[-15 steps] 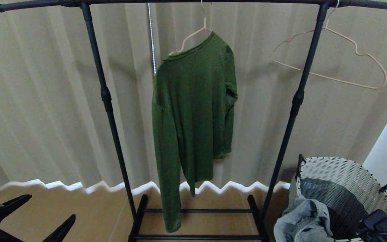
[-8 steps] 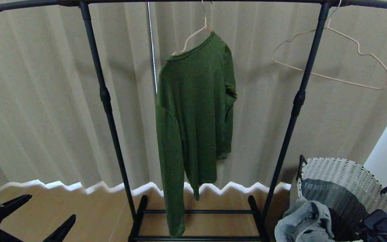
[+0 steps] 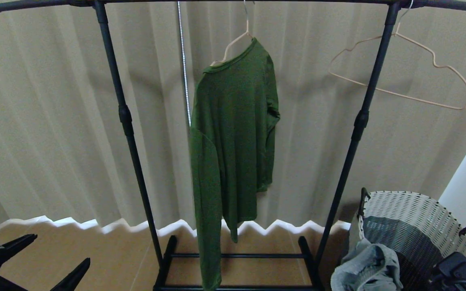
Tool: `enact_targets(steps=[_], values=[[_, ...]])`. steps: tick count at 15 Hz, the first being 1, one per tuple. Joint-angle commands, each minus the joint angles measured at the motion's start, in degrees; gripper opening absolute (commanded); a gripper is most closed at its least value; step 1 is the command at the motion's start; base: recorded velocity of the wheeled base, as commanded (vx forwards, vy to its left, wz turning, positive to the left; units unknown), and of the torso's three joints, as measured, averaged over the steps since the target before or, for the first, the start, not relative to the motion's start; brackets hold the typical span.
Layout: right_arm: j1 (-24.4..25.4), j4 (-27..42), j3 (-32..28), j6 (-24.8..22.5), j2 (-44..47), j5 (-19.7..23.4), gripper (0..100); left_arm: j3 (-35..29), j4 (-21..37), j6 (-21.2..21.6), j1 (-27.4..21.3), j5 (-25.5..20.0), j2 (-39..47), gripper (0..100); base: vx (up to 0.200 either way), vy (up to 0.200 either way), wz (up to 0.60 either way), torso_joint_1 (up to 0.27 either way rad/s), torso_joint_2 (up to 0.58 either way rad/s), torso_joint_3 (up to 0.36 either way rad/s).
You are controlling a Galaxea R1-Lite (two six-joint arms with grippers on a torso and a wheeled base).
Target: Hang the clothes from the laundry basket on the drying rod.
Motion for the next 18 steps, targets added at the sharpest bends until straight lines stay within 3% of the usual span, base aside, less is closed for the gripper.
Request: enact_targets(steps=[1, 3, 13, 18], values=[[0.0, 0.0, 0.0, 0.0, 0.1, 0.0, 100, 0.1, 0.0, 0.0, 0.0, 0.0, 0.1, 100, 0.0, -0.2, 0.0, 0.017, 0.0, 0.002], [0.0, 0.0, 0.0, 0.0, 0.2, 0.0, 100, 0.1, 0.0, 0.0, 0.0, -0.1, 0.0, 100, 0.0, -0.2, 0.0, 0.005, 0.0, 0.0], [0.0, 1.7, 0.0, 0.0, 0.0, -0.1, 100, 0.1, 0.0, 0.0, -0.2, -0.1, 0.2, 100, 0.0, 0.0, 0.0, 0.0, 0.0, 0.0], [0.0, 1.7, -0.1, 0.0, 0.2, -0.1, 100, 0.1, -0.1, 0.0, -0.4, -0.2, 0.2, 100, 0.2, 0.0, 0.0, 0.0, 0.0, 0.002]])
